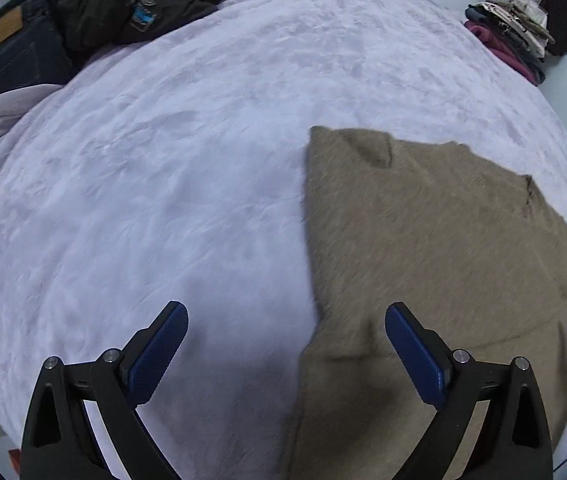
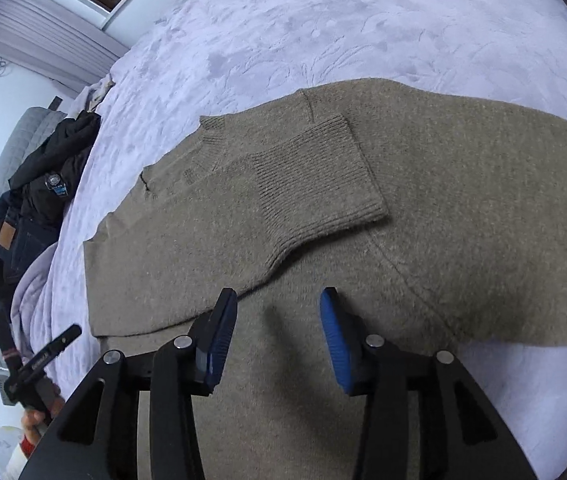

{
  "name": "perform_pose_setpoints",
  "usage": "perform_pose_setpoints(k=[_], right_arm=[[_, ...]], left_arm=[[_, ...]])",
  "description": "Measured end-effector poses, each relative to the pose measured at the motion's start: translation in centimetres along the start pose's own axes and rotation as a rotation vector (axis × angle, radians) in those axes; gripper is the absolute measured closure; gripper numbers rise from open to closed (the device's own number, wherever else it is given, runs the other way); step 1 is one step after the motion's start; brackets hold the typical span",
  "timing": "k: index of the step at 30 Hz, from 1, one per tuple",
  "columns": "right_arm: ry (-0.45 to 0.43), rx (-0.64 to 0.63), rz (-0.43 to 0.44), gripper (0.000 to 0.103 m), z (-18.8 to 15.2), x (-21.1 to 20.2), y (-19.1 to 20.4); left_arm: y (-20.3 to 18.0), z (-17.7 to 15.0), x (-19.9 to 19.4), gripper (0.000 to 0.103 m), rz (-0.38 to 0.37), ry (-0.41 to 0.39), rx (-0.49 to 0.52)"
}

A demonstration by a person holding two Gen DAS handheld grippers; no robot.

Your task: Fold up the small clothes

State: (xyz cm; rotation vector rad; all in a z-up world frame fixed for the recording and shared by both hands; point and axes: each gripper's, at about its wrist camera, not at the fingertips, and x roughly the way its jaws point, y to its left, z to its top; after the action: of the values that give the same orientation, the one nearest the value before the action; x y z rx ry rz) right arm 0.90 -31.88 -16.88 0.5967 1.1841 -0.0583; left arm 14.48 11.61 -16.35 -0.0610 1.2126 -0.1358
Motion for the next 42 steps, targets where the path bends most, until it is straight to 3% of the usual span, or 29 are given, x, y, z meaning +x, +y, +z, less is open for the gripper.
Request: perform_pose_setpoints(k=[4,6,7,8,9,12,15,19,22,23,24,32,34,35,36,42], right_arm=[[0.021,0.009,0.045,0.056,-1.0,0.2,0.7],[0.036,0.004,0.064,0.056,-1.5,0.4,1.1],[0.047,0.0,0.073,0.056,-1.9,0.5,1.3],[0.055,-0.002,0.081,0.056,-2.2,0.6,1.5],[0.063,-0.002,0.092,0.056,-2.4,0.7,1.7],[0.067,-0.002,0.111,0.056,-2.6,0.5,2.2],[0.057,-0.02,0.118,0.056,-2.6,0.4,2.8],[0.092,-0.001,0.109,0.056,-2.7,2.0,2.7],[0.093,-0.002,0.109,0.056,-2.9,2.2,2.7],[0.093,-0.004,0.109,0.056,-2.9,2.2,2.8],[0.093,-0.004,0.11,0.056,-3.0,2.2,2.7],[0.089,0.005,0.109,0.056,-2.8,2.0,2.8],[0.084,0.009,0.107,0.056,-2.9,1.8,2.9],[0.083,0.01,0.106,0.056,-3.0,1.8,2.8],[0.082,0.012,0.105,0.055,-3.0,1.7,2.8],[0.074,0.031,0.105,0.051,-3.5,1.0,2.3]], left_arm=[[-0.4,3.8,4.1,0.009,-0.099,0.034,-0.035],[-0.4,4.8,6.2,0.047,-0.136,0.084,-0.058],[-0.4,5.0,6.6,0.055,-0.149,0.097,-0.068],[-0.3,5.2,6.5,0.082,-0.17,0.086,-0.078],[-0.3,5.3,6.0,0.094,-0.189,0.08,-0.08],[0.3,5.4,4.0,0.094,-0.192,0.007,-0.059],[1.6,5.2,5.9,0.094,-0.208,0.047,-0.055],[2.0,4.9,6.9,0.09,-0.22,0.033,-0.07],[1.4,4.7,5.7,0.06,-0.098,0.014,-0.046],[1.1,4.6,5.1,0.043,-0.046,0.005,-0.031],[1.0,4.3,4.6,0.037,-0.012,-0.004,-0.016],[-1.7,1.1,2.2,0.036,0.052,0.024,0.094],[-2.7,0.0,1.6,0.028,0.016,0.034,0.111],[-3.4,-0.5,1.4,0.01,-0.005,0.045,0.122],[-4.1,-1.0,1.1,0.006,-0.024,0.049,0.138],[-8.5,-3.7,0.2,0.006,-0.055,0.086,0.233]])
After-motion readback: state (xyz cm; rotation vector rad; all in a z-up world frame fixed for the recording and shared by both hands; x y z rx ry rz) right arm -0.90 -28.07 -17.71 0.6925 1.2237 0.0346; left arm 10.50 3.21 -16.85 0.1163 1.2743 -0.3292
